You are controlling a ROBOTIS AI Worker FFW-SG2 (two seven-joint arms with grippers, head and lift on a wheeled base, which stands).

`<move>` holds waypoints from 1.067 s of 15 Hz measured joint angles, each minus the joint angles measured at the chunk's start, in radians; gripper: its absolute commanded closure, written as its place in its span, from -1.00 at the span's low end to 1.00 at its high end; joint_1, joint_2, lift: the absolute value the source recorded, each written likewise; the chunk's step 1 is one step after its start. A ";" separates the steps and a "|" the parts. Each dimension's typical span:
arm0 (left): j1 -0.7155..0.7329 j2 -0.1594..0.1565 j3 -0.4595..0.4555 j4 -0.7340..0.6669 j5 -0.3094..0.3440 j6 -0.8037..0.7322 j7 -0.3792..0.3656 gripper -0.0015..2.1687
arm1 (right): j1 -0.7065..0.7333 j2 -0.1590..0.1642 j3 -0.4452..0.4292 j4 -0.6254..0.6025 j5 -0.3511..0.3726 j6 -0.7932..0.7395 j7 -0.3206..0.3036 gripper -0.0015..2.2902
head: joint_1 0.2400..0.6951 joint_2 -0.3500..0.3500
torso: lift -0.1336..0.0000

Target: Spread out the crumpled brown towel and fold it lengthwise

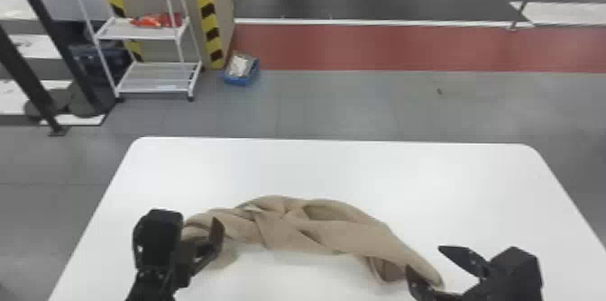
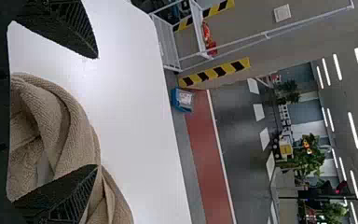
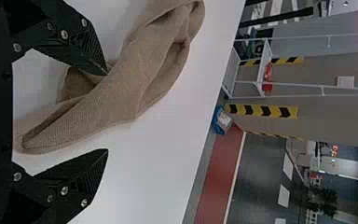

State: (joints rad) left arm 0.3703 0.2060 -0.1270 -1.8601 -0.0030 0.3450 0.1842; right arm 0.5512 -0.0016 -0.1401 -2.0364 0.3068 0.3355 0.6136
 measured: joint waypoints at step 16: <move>0.009 0.001 -0.002 -0.006 -0.008 0.004 0.000 -0.92 | -0.198 0.000 0.218 0.170 0.265 0.382 0.015 -0.56 | 1.00 0.30 | 1.00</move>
State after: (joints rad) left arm 0.3793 0.2071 -0.1295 -1.8659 -0.0114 0.3492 0.1840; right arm 0.3535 -0.0015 0.0775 -1.8666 0.5722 0.7173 0.6290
